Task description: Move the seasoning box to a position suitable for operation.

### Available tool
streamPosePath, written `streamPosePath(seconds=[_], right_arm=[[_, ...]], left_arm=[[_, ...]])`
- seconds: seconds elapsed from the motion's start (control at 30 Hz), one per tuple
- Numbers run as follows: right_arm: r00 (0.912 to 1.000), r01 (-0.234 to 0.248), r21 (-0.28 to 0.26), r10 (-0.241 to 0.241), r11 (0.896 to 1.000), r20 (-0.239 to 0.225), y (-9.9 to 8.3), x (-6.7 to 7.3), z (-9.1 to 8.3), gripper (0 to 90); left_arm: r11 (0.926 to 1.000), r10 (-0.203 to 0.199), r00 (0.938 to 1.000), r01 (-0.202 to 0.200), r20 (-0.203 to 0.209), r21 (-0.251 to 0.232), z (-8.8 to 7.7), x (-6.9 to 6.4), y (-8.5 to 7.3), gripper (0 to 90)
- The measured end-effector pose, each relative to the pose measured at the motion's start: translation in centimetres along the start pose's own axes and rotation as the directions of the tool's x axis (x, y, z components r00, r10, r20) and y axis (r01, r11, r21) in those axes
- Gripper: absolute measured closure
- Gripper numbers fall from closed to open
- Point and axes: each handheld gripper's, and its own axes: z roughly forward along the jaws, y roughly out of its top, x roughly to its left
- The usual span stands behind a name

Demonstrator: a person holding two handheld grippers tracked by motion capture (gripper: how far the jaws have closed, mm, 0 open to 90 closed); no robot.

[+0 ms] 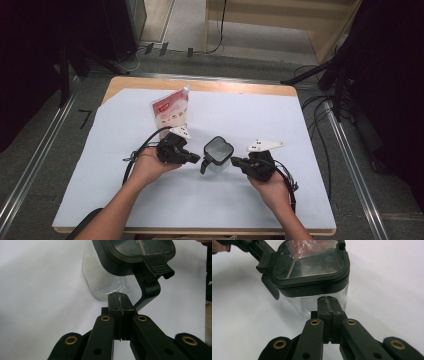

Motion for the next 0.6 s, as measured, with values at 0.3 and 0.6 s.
streamPosePath(seconds=[0.3, 0.6], right_arm=[[0.9999, -0.012, -0.004, 0.012, 1.0, -0.01, 0.1, -0.2, 0.1, 90.0], [0.9996, -0.022, -0.007, 0.022, 1.0, -0.017, 0.3, -0.5, 0.3, 90.0]], left_arm=[[0.9997, 0.024, 0.9995, -0.023, 0.022, -0.004, 0.7, -0.8, 0.4, 90.0], [0.9992, 0.038, 0.999, -0.038, 0.023, 0.006, 0.8, -1.3, 0.5, 90.0]])
